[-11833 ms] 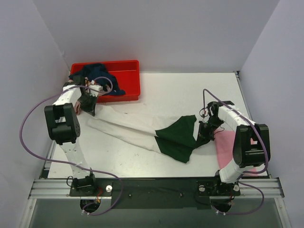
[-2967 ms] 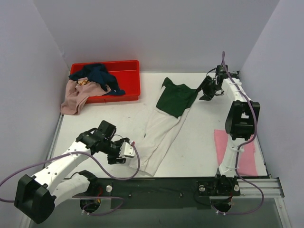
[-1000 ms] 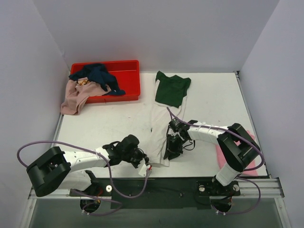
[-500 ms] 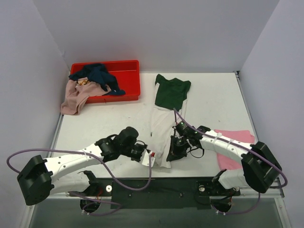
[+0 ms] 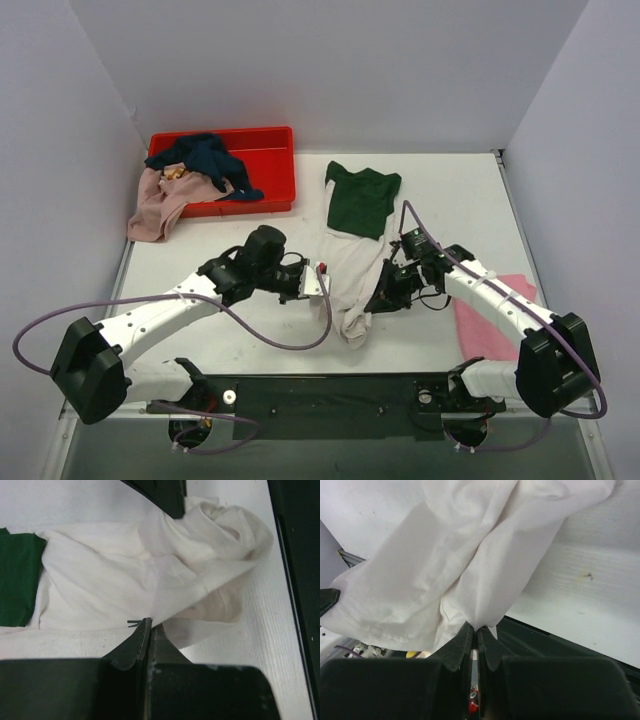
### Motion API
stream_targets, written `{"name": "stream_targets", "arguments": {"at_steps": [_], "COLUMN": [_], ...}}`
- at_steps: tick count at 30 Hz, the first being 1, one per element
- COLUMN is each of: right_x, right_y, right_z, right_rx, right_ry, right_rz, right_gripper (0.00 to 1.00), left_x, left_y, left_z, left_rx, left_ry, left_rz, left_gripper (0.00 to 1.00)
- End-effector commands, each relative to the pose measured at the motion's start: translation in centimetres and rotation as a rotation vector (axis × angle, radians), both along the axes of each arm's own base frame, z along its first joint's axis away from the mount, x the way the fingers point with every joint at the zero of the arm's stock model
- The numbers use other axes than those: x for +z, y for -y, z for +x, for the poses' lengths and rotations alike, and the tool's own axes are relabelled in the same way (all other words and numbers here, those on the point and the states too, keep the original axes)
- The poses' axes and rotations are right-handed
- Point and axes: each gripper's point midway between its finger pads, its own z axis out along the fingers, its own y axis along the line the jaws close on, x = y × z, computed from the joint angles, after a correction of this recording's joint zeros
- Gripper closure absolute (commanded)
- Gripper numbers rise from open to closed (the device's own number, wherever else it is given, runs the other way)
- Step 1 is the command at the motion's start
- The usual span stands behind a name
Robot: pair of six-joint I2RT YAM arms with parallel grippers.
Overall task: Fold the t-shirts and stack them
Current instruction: Fold the folded rectangular tshirt in 1/3 of the way
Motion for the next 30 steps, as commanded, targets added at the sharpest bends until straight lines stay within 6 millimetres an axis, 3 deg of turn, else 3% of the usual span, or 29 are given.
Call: {"name": "stream_targets", "arguments": {"at_steps": [1, 2, 3, 7, 11, 13, 16, 18, 23, 30], "right_x": [-0.7, -1.1, -1.8, -4.1, -6.4, -7.3, -8.1, -8.4, -8.9, -9.2], "right_y": [1.2, 1.2, 1.4, 1.5, 2.0, 2.5, 2.4, 2.0, 2.5, 3.1], "right_z": [-2.5, -3.8, -4.7, -8.9, -9.7, -9.8, -9.9, -9.7, -9.4, -9.6], "right_rx": [0.07, 0.102, 0.121, 0.222, 0.217, 0.213, 0.192, 0.189, 0.181, 0.182], "right_ry": [-0.103, -0.132, -0.163, -0.25, -0.272, -0.269, -0.272, -0.272, -0.249, -0.242], "right_rz": [-0.041, -0.056, -0.069, -0.13, -0.155, -0.182, -0.176, -0.162, -0.194, -0.209], "right_gripper": [1.0, 1.0, 1.0, 1.0, 1.0, 1.0, 1.0, 1.0, 1.0, 1.0], "left_x": [-0.7, -1.9, -2.2, -3.0, -4.2, -6.2, -7.7, -7.7, -5.3, -5.3], "left_y": [-2.8, -4.7, -5.0, -5.2, -5.0, -5.3, -3.5, -1.3, 3.3, 5.0], "left_z": [-4.3, -6.6, -7.7, -8.7, -10.7, -12.0, -12.9, -12.7, -12.7, -14.6], "left_rx": [-0.311, -0.383, -0.371, -0.37, -0.435, -0.486, -0.498, -0.49, -0.479, -0.527], "left_ry": [0.04, -0.001, -0.053, -0.054, -0.048, -0.035, -0.002, 0.043, 0.093, 0.059], "left_rz": [0.162, 0.236, 0.254, 0.276, 0.292, 0.324, 0.286, 0.228, 0.096, 0.055], "left_gripper": [1.0, 1.0, 1.0, 1.0, 1.0, 1.0, 1.0, 1.0, 1.0, 1.0]}}
